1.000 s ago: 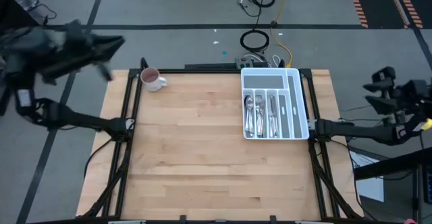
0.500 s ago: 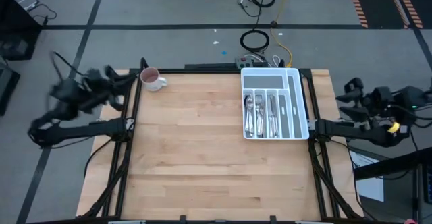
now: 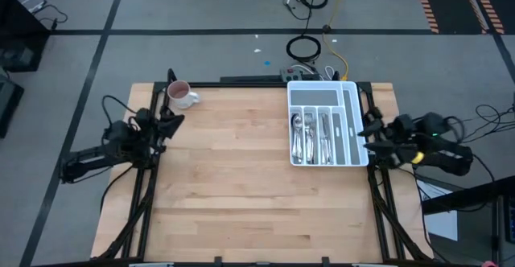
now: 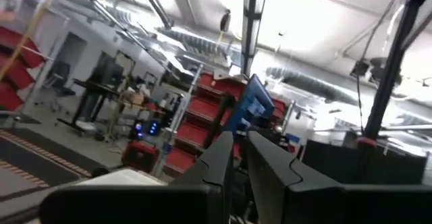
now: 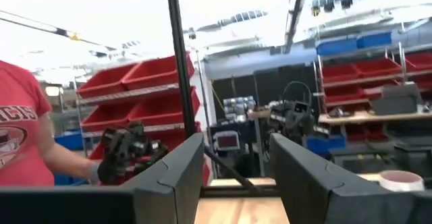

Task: Sort silverware
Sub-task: Return to Home Position

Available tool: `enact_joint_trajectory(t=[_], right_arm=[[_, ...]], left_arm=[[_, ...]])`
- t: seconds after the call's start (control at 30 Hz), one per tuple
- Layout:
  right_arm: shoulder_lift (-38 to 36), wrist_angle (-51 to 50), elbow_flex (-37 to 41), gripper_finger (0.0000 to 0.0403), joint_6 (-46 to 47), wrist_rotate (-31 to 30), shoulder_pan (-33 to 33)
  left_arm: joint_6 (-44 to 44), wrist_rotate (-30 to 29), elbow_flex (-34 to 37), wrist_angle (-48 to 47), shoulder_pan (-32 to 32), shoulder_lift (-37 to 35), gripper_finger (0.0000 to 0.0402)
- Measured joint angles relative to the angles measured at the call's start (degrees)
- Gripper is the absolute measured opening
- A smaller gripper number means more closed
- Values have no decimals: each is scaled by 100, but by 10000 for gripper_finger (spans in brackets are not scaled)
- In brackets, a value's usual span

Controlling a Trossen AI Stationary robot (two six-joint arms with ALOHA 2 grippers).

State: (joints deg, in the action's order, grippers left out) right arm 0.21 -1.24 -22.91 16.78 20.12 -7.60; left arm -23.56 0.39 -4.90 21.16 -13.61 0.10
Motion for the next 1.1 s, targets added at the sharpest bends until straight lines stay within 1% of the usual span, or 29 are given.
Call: enact_joint_trajectory(t=[0.07, 0.17, 0.27, 0.3, 0.33, 0.43, 0.53, 0.6, 0.7, 0.77, 0.9, 1.0, 1.03, 1.1], right_arm=[[0, 694, 501, 162, 41, 129, 5], [-4, 1886, 1276, 162, 237, 306, 9], [-4, 3159, 2081, 162, 434, 437, 9], [-7, 3317, 2226, 162, 471, 446, 14], [-1, 3127, 2190, 162, 386, 447, 16], [4, 3010, 2209, 162, 243, 538, 22], [4, 2482, 2223, 162, 266, 560, 22], [4, 2208, 2221, 162, 369, 502, 22], [4, 2205, 2223, 162, 378, 411, 20], [4, 2252, 2212, 162, 227, 409, 22], [4, 2088, 2212, 162, 69, 403, 22], [4, 1921, 2212, 162, 59, 402, 22], [4, 1901, 2213, 162, 53, 402, 22], [4, 1911, 2214, 162, 1, 402, 22]], left_arm=[[-59, 21, 145, 86, 79, 1, 50], [-407, -61, 440, 66, 253, -7, 50], [-437, -260, 450, -160, 485, -1, 50], [-384, -371, 450, -141, 559, -1, 50], [-328, -465, 450, -181, 631, -1, 50], [-319, -832, 452, -524, 879, 0, 50], [-451, -1438, 452, -929, 1164, 31, 50], [-441, -1699, 452, -1120, 1376, 52, 50], [-293, -1918, 452, -1195, 1654, 83, 50], [-225, -2004, 454, -1251, 1807, 96, 50], [-155, -2481, 454, -1436, 2030, 100, 50], [-115, -2572, 454, -1409, 2091, 98, 50], [-135, -2508, 454, -1381, 2094, 98, 50], [-159, -2111, 455, -1319, 2094, 98, 50]])
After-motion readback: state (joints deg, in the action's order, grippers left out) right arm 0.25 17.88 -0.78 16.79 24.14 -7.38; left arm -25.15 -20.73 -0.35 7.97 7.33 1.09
